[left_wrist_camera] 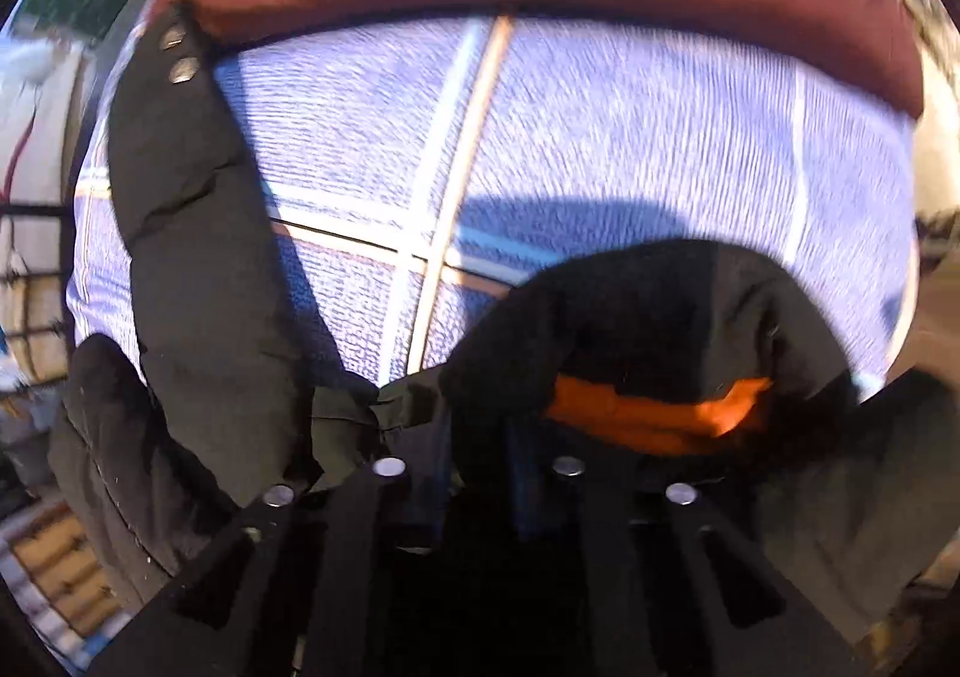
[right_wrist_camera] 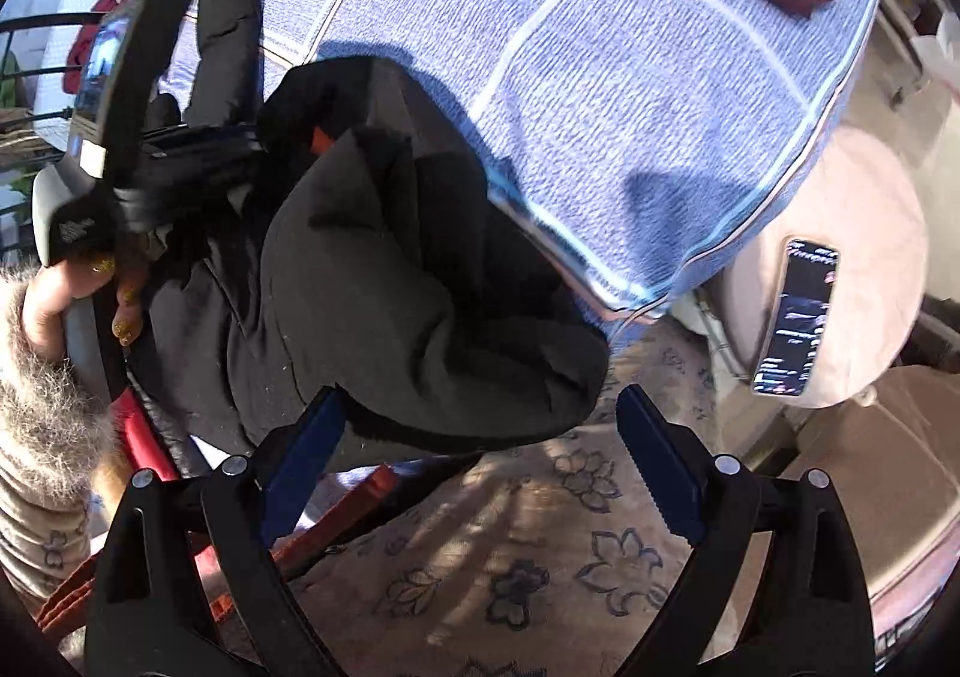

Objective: Fold large clothes

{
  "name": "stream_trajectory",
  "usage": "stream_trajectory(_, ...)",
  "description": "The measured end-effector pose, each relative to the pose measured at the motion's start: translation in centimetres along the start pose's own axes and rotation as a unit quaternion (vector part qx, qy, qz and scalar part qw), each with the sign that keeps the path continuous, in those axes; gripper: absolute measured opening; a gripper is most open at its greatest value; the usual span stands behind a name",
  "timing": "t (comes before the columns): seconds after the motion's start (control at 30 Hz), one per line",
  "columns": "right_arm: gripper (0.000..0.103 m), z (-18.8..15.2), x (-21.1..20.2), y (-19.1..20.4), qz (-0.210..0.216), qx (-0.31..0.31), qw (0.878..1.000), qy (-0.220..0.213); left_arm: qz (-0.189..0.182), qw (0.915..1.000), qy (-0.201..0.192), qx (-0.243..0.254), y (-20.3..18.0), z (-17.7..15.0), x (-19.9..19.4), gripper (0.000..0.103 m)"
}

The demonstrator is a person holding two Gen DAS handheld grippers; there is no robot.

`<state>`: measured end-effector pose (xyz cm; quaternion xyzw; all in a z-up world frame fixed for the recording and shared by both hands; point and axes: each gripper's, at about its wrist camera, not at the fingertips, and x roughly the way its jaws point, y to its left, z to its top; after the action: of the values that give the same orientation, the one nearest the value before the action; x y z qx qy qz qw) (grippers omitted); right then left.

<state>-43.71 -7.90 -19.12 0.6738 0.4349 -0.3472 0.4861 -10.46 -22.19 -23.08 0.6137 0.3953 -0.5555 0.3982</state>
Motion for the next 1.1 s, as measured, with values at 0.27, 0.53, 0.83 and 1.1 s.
stream_trajectory(0.27,0.011,0.5,-6.8,9.0,0.018,-0.233,0.962,-0.140,-0.012,0.9726,-0.138,-0.187,10.9,-6.1,-11.2,0.010)
stream_trajectory(0.53,0.009,-1.2,-21.5,21.5,0.239,-0.417,0.847,-0.226,0.044,0.8741,-0.306,-0.375,19.7,-22.3,-29.0,0.000)
stream_trajectory(0.83,0.001,-5.0,-32.8,28.5,0.448,-0.501,0.707,-0.221,0.192,0.7645,-0.413,-0.457,15.5,-37.2,-45.2,0.012)
stream_trajectory(1.1,0.098,2.1,-18.7,25.0,0.235,-0.373,0.886,-0.144,0.127,0.8383,-0.305,-0.434,13.7,-32.5,-33.4,0.094)
